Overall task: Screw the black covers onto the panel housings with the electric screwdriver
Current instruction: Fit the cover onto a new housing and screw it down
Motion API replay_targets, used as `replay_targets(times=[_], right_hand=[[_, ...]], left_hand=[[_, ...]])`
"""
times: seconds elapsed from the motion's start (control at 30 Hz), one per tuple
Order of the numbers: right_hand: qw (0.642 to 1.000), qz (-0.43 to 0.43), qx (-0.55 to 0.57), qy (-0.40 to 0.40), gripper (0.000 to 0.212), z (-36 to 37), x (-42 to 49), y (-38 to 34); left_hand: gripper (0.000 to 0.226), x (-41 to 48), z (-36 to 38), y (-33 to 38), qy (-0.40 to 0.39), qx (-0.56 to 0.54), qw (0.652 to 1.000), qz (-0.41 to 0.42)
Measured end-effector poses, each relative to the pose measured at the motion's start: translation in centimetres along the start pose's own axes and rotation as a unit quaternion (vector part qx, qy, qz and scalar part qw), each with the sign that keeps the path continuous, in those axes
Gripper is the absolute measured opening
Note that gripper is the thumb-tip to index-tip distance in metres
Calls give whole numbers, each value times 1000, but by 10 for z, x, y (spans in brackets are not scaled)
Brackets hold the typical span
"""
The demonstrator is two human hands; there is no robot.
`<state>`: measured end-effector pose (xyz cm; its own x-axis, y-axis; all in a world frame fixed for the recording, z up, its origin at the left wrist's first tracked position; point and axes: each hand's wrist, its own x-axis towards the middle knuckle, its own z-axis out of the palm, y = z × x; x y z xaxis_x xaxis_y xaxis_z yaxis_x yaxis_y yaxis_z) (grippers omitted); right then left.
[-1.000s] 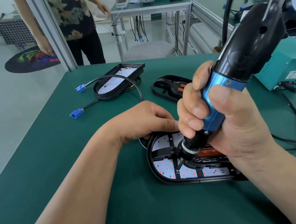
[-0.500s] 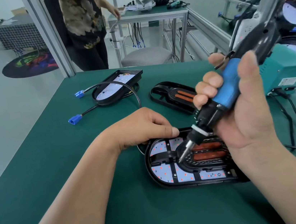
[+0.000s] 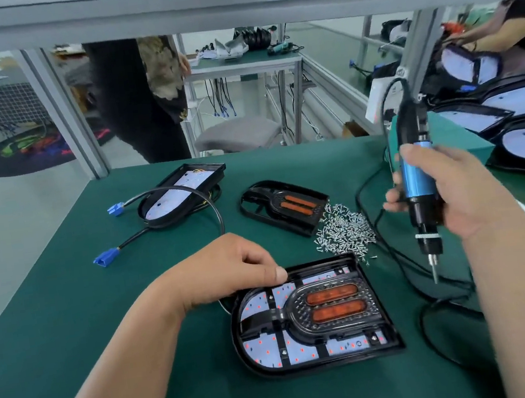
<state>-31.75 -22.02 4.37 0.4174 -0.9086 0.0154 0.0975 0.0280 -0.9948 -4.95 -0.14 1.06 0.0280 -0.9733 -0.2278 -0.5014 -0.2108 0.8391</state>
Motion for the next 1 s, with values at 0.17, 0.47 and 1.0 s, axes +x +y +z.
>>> replay_targets(times=[0.17,0.47,1.0], right_hand=[[947,-12,-321,-28,27,-21,1,7],[778,-13,-628,29,49,-35,16,30],[770,34,-638,4,76,-30,11,23]], left_hand=[[39,1,0,-2,1,0,1000,3],[46,5,-1,-8,9,-6,1000,1],[47,24,-17,-39,418,124,889,-137]])
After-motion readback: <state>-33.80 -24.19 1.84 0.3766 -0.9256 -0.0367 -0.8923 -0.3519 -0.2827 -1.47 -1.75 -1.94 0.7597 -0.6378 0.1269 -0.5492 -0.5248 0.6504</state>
